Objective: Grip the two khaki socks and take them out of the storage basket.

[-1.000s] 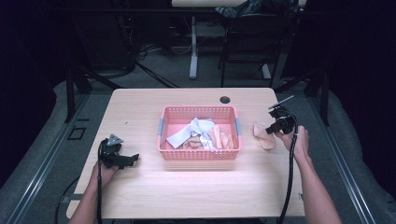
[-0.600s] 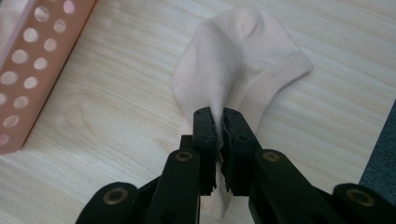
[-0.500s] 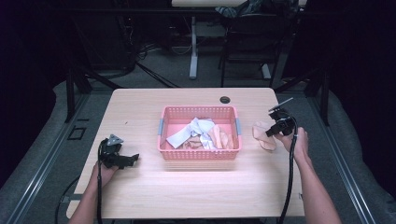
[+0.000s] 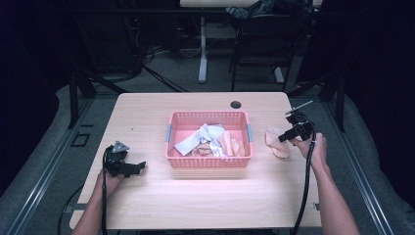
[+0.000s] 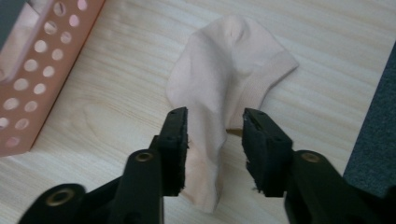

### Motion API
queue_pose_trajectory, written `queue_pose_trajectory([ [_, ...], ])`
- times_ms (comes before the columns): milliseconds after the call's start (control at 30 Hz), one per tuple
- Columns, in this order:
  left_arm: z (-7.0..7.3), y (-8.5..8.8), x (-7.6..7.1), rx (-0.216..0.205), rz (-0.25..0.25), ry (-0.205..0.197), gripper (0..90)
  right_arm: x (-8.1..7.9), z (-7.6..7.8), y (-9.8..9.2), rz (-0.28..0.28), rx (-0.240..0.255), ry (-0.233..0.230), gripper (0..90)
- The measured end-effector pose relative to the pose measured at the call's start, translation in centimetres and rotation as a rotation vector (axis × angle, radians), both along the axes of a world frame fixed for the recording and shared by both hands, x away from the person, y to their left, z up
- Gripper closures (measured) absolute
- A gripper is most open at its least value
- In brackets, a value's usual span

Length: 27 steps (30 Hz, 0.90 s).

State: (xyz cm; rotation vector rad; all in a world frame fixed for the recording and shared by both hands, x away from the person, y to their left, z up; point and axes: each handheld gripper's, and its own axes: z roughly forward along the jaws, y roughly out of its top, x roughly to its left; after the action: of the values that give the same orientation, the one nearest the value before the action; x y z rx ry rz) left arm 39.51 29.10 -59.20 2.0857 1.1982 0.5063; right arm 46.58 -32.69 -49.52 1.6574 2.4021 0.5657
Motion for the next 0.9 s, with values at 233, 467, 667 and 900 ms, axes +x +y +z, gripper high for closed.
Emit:
queue_pose_trajectory([
  [233,0.0,0.0,0.0,0.0,0.001,0.001,1.2,-0.4,1.7,0.3,0.034,0.037,-0.023,31.1],
  [467,0.0,0.0,0.0,0.0,-0.001,0.001,1.2,-1.2,4.5,1.6,0.086,0.057,-0.075,18.4],
  [667,0.0,0.0,0.0,0.0,-0.001,0.002,1.2,-1.9,6.7,3.8,0.148,0.045,-0.119,15.6],
  [900,0.0,0.0,0.0,-0.001,-0.002,0.002,1.2,-2.3,9.0,7.3,0.232,0.037,-0.148,15.8],
])
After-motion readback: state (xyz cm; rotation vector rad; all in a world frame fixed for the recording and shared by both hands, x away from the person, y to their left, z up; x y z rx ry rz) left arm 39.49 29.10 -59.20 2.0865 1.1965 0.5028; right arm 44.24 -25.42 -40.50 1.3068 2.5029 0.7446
